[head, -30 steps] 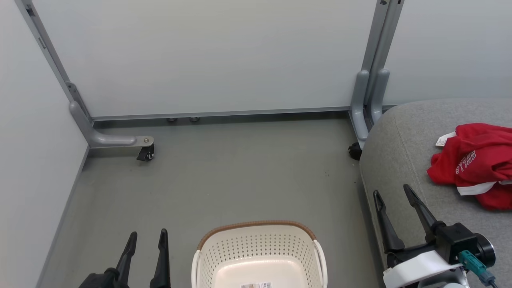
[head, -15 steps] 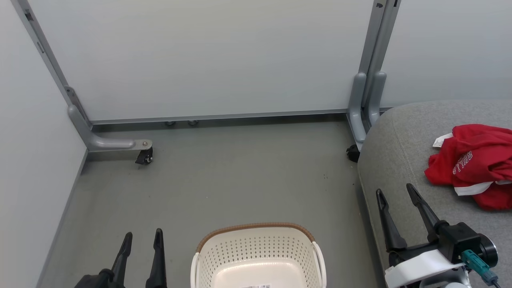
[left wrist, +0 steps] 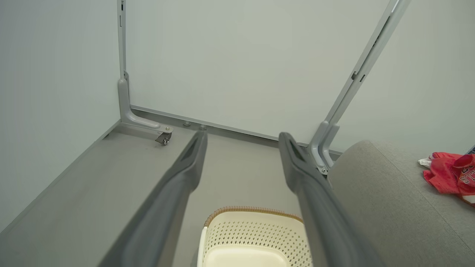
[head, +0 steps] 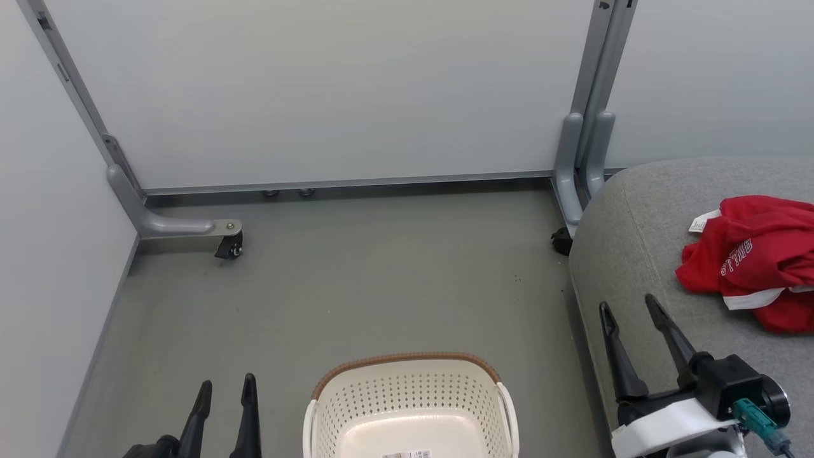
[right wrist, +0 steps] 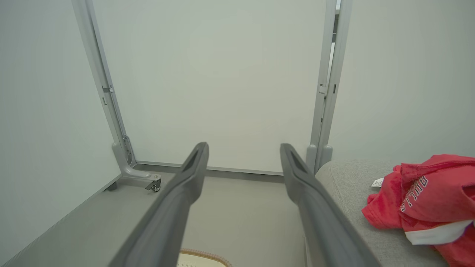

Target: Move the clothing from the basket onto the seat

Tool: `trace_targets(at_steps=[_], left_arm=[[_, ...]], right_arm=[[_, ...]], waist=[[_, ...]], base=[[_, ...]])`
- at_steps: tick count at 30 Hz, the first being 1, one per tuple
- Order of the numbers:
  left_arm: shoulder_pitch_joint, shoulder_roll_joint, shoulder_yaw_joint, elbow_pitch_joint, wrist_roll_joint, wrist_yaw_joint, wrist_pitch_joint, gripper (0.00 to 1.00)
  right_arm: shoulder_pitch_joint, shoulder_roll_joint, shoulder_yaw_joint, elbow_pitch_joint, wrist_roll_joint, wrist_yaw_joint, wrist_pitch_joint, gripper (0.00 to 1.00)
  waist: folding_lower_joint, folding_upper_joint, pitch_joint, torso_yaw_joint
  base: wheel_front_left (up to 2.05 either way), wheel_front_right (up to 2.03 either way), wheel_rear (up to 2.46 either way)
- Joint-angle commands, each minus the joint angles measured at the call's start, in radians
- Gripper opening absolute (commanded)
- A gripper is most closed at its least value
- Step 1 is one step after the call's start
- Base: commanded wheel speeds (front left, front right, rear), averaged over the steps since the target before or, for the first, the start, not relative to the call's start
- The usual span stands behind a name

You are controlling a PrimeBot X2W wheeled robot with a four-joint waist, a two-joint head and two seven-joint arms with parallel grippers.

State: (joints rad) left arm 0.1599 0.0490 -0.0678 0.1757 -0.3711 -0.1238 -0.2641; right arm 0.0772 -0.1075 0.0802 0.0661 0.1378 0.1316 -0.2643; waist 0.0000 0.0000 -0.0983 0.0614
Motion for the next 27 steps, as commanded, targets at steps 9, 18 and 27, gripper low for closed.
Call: trace_targets(at_steps=[9,18,27], left_arm=[[-0.018,0.001,0.009,0.030,-0.101,0.000,0.026,0.00],[-0.052,0.006,0.026,0.037,-0.248,-0.001,0.066,0.00],[-0.082,0.009,0.041,0.042,-0.380,-0.002,0.102,0.00]], right_arm=[[-0.005,0.006,-0.008,0.034,0.120,0.000,0.025,0.00],[-0.030,0.006,-0.025,0.053,0.295,0.000,0.064,0.00],[-0.051,0.009,-0.041,0.069,0.452,0.000,0.100,0.00]], waist=[[0.0000,0.0000,0.005,-0.003],[0.0000,0.0000,0.012,-0.007],[0.0000,0.0000,0.019,-0.012]], base=[[0.00,0.00,0.00],[0.00,0.00,0.00],[0.00,0.00,0.00]])
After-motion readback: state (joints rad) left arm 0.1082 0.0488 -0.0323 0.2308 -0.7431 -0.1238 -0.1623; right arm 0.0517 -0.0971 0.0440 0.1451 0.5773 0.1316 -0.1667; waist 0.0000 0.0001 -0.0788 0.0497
